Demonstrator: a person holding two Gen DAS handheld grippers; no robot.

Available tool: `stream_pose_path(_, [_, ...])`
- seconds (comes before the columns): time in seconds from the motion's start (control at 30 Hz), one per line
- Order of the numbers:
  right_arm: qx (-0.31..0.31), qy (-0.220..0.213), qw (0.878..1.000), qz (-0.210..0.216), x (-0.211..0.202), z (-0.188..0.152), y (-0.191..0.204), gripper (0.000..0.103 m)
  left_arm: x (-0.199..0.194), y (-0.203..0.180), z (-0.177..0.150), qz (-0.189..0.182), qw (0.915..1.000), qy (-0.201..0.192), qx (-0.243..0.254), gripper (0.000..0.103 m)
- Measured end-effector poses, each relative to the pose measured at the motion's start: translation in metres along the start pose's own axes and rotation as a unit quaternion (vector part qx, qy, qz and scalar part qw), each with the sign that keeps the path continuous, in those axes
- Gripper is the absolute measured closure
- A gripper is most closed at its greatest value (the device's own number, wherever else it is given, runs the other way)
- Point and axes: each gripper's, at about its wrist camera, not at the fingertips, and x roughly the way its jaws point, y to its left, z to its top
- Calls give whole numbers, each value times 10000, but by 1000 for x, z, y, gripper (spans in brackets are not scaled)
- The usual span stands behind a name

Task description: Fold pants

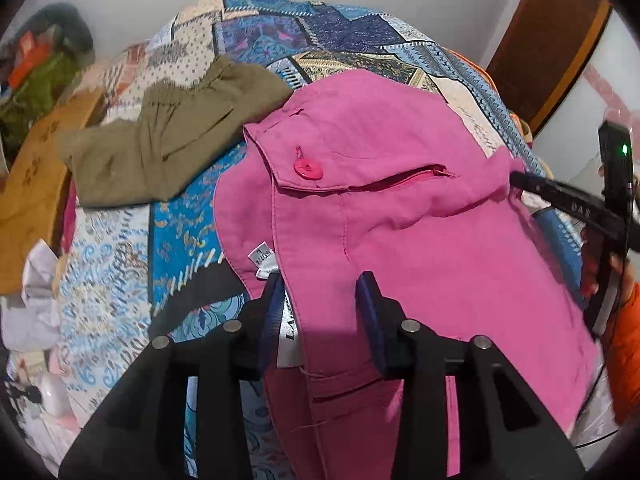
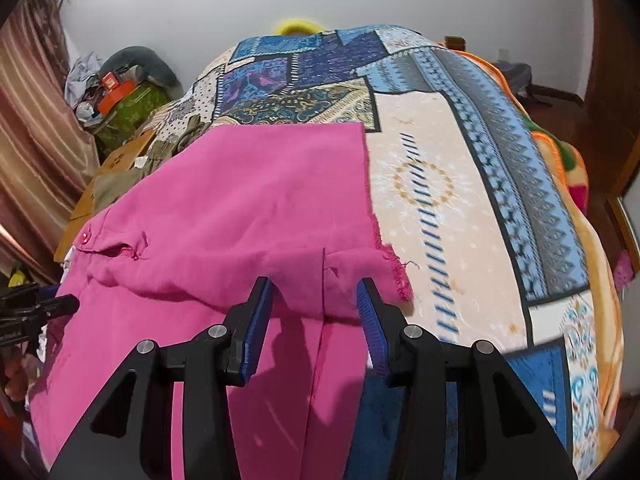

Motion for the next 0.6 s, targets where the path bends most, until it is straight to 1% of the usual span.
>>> stream_pose_path(0.03, [-57,-41,10000,-9,0,0,1,83,-1,-2,-1,80,9999,-38,59,65])
stream_pose_path(0.07, [-112,-45,9999,-48,2,0,3,92,-1,-5,-2,172,9997,-76,121,66])
stream_pose_path(0.1, [-145,9,9998,-120,5,0,5,97,-2,-6,-4,266,9994,-112,173,66])
stream_pose_path(0.17, [-116,9,9998,-148,6,-2,5,98,-3,-7,-6,385,9990,-137,199,66])
stream_pose_path(0.23, [-193,61,9993,-305,9,-4,4,99,-4,-4,-9,470,9987,-120,130,67])
stream_pose_path(0.3, [-173,168,9988,-415,11,-6,2,99,-6,2,-7,447,9990,8,29,68])
stream_pose_path(0.37, [-114,247,9985,-472,12,-5,-3,99,-12,4,-4,367,9993,97,74,68])
stream_pose_path(0.43, [-80,323,9984,-448,11,-3,-5,99,-23,6,2,468,9988,-61,98,68])
stream_pose_path(0.47, [-49,300,9986,-423,8,-3,-6,99,-31,7,7,444,9988,-188,101,68])
stream_pose_path(0.6, [11,156,9991,-385,-14,0,-7,98,-41,15,30,283,9988,-384,-67,67])
